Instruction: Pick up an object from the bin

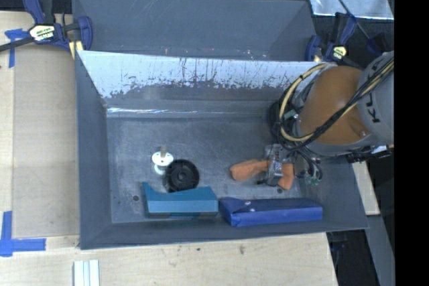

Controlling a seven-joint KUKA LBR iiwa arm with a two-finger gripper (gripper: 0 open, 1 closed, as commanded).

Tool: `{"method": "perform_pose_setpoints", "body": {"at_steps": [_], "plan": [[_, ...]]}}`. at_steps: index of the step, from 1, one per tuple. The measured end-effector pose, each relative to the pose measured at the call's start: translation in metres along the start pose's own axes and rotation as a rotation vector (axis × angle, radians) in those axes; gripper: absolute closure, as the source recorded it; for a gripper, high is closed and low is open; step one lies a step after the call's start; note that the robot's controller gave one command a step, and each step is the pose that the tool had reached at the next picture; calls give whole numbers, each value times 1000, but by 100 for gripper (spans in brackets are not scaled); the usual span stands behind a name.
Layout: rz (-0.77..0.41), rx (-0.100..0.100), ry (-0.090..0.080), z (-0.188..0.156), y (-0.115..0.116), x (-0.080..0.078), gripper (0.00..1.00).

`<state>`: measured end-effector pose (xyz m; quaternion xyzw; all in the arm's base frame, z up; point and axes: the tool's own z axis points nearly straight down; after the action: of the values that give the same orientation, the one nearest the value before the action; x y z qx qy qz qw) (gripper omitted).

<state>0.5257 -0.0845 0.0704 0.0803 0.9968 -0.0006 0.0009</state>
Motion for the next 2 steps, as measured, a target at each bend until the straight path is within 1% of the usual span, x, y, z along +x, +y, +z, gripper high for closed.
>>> {"method": "perform_pose_setpoints", "body": {"at_steps": [2], "plan": [[-4, 0, 3, -5, 0, 2, 100]]}}
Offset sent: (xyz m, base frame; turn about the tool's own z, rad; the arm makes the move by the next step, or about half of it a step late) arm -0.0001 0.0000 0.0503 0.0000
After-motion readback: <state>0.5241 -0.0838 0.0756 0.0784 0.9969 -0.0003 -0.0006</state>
